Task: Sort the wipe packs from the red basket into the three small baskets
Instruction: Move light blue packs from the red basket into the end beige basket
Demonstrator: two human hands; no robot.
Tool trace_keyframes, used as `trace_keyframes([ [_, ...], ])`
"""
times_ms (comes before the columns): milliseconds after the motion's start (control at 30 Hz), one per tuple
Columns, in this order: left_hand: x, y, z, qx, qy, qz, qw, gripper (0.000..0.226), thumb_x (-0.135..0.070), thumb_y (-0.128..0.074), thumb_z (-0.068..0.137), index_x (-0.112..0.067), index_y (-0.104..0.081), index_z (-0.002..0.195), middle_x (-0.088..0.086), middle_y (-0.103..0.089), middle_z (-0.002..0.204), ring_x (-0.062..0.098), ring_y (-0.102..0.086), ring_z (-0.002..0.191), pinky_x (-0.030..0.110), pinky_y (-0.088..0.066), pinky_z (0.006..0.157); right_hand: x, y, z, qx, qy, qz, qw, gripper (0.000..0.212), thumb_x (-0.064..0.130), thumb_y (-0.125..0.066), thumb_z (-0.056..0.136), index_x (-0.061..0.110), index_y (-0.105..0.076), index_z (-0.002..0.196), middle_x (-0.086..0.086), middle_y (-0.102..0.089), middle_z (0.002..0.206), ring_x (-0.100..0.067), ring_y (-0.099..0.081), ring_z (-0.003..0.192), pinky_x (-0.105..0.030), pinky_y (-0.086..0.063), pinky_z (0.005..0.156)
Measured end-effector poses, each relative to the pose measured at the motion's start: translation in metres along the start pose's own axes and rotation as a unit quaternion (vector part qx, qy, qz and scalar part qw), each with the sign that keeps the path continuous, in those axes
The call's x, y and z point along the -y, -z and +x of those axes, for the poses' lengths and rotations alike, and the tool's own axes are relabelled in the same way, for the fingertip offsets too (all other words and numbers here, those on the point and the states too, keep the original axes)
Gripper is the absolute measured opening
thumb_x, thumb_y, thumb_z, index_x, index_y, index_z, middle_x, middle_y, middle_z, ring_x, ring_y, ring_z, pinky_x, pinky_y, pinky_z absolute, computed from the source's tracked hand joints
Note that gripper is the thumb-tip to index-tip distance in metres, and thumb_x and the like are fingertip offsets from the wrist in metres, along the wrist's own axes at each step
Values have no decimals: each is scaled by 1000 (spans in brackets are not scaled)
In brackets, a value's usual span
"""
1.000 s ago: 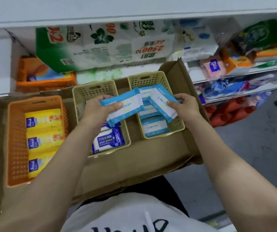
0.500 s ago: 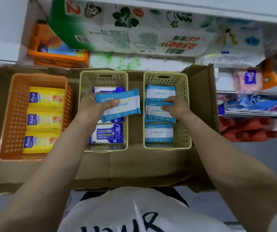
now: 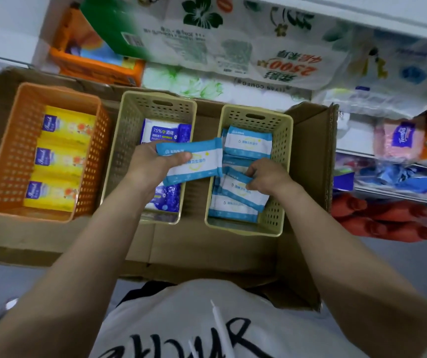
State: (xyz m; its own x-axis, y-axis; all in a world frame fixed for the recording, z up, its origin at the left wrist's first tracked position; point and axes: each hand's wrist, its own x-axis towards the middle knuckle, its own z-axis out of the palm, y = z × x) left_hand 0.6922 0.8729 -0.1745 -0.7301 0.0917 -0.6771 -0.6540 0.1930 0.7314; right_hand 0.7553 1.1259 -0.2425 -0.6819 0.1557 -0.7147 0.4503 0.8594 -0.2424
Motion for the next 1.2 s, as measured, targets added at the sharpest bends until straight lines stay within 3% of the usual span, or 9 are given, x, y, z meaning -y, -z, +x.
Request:
trace_keyframes([
  [100, 0, -4, -3, -5, 3, -4, 1000, 40, -8, -84, 73, -3, -68, 109, 9, -75, 98, 18, -75, 83, 27, -60, 65, 7, 1, -8, 35, 28, -61, 997, 41, 31, -76, 84, 21, -67, 123, 3, -63, 121, -12, -53, 93, -20, -38, 59],
  [233, 2, -12, -7, -3, 11, 3, 1000, 44, -9, -83, 74, -1, -65, 114, 8, -75, 99, 17, -75, 83, 25, -60, 65, 17, -25, -10, 54, 36, -66, 996, 39, 25, -74, 86, 18, -66, 124, -3, -64, 123, -21, -60, 109, -29, -51, 88],
  [400, 4, -13, -6, -13, 22, 15, 1000, 45, -12, -84, 73, -4, -65, 113, 5, -75, 96, 12, -74, 78, 21, -56, 57, 12, -47, -18, -24, 23, -82, 996, 40, 30, -73, 87, 17, -60, 123, -7, -56, 122, -24, -50, 117, -35, -49, 92],
  [533, 5, -23, -1, 4, 29, 43, 999, 44, -14, -85, 72, -5, -66, 111, 5, -75, 98, 13, -74, 81, 22, -57, 61, 7, -16, -27, -263, 28, 216, 940, 13, 28, -64, 93, 21, -65, 104, 5, -64, 104, -10, -59, 99, -33, -52, 86],
  [633, 0, -38, 1, 48, 32, 82, 995, 38, -15, -85, 73, -10, -67, 107, 5, -75, 98, 14, -73, 86, 23, -58, 68, 9, 31, -31, -156, 92, 407, 895, 16, 44, -66, 90, 35, -67, 103, 20, -67, 99, 7, -61, 92, -19, -49, 81],
  [767, -5, -62, 4, 83, 2, 113, 990, 28, -16, -84, 75, -13, -69, 99, 5, -75, 96, 14, -72, 86, 28, -58, 77, 12, 56, -28, 53, 163, 268, 948, 30, 43, -78, 81, 36, -67, 108, 14, -67, 109, -4, -62, 103, -24, -51, 88],
  [933, 8, -83, 16, -19, -94, 199, 975, 45, -18, -73, 88, -13, -55, 128, 3, -62, 126, 16, -57, 117, 31, -46, 100, -11, 68, -4, -135, 42, 257, 956, 34, 29, -80, 81, 22, -71, 113, 9, -64, 104, -6, -60, 91, -21, -47, 80],
  [1100, 29, -91, 28, 4, -80, 243, 967, 51, -21, -65, 93, -21, -47, 140, 5, -58, 133, 21, -53, 124, 41, -44, 105, -11, 76, 28, -118, 24, 142, 983, 41, 30, -78, 83, 14, -68, 119, -5, -66, 119, -17, -59, 101, -26, -45, 83],
  [1200, 32, -92, 33, -4, -69, 227, 971, 47, -17, -63, 93, -26, -49, 137, 3, -58, 133, 19, -52, 124, 40, -46, 102, 4, 64, 41, -156, 26, 51, 986, 51, 29, -71, 88, 18, -55, 135, -11, -56, 134, -28, -48, 126, -35, -44, 100],
])
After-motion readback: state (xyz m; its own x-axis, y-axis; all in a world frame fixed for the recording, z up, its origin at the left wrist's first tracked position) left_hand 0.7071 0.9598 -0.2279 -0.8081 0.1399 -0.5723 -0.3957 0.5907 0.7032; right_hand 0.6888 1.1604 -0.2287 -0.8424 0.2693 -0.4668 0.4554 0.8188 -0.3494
